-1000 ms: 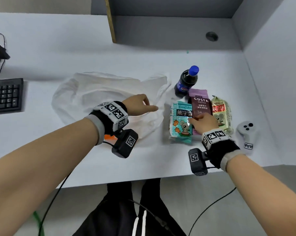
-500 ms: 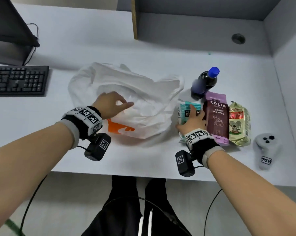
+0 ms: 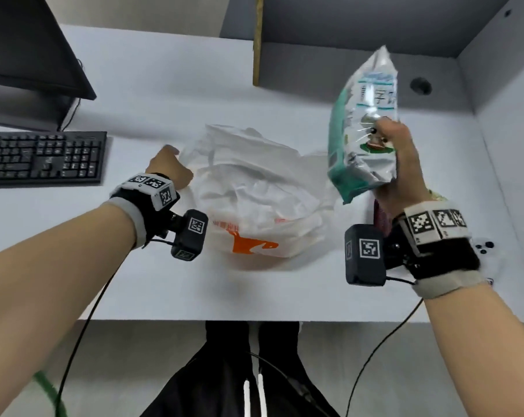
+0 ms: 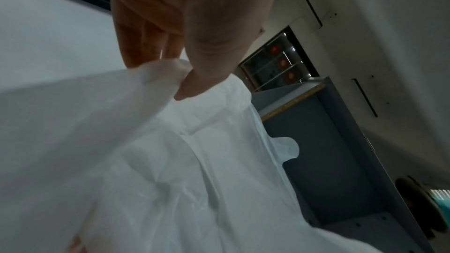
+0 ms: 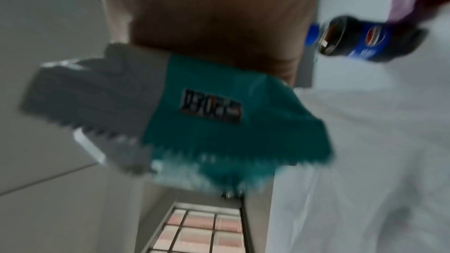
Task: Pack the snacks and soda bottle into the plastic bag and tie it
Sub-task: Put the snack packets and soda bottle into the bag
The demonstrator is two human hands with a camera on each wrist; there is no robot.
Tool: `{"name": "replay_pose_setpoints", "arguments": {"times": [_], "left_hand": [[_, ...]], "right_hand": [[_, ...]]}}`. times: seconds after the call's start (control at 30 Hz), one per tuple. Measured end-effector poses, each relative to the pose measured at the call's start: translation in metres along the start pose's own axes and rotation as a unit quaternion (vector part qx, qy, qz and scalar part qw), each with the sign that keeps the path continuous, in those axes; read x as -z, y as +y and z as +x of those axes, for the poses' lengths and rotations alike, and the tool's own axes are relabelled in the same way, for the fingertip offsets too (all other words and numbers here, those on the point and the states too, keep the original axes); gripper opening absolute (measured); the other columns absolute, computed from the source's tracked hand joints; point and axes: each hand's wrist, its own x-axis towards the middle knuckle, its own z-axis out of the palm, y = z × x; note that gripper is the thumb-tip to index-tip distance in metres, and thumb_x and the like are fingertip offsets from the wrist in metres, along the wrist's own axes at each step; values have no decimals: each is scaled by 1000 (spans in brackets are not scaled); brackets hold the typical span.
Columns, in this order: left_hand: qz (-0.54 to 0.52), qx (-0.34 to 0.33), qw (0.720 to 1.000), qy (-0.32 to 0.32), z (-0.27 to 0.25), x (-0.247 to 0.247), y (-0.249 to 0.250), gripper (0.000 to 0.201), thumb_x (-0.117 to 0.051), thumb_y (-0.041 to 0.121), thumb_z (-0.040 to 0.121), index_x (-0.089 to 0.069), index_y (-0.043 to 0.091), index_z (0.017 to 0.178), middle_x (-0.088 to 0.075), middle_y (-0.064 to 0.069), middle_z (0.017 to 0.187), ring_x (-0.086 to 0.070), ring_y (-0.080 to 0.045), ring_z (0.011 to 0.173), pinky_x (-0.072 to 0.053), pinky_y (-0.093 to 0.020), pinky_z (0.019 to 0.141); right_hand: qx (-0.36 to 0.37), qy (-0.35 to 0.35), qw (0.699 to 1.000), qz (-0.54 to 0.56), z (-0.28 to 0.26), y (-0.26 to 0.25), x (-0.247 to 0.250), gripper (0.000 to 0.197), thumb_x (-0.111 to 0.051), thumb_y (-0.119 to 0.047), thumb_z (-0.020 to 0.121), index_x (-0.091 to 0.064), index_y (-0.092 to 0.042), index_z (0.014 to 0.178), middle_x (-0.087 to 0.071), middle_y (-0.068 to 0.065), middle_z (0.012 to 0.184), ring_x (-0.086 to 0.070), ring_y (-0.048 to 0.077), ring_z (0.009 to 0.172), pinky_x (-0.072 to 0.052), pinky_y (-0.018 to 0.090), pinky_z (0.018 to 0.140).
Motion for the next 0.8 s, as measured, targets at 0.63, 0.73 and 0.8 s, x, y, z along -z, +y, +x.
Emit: {"name": "replay_pose_setpoints", "arguments": {"times": [0.63,0.73,0.8], "left_hand": [[-114,-32,978,-173,12,10,-26,32,-49,-7,82,-60,-1,112,-61,-16,85,-64,-30,72,-61,-40,68],[-137,-17,975,-177,14,8,-27,32,-38,-4,86,-55,-6,113,-63,-15,76,-65,-24,56,-60,-36,60],[-125,4,978,-164,11,7,-24,36,-47,15,90,-49,-5,120,-64,-18,99,-65,-30,78,-59,-42,71]], "right_hand": [[-219,-1,790,-573,48,203,-123,106,-71,-54,69,-12,-17,149,-32,17,142,-41,34,128,-37,38,105],[-192,-56,782,-591,47,197,-106,96,-74,-56,63,-31,-16,139,-48,8,133,-47,27,125,-42,35,100],[-216,-95,741,-628,40,187,-91,94,-72,-60,65,-33,-11,135,-54,3,126,-54,26,118,-44,31,87]]}}
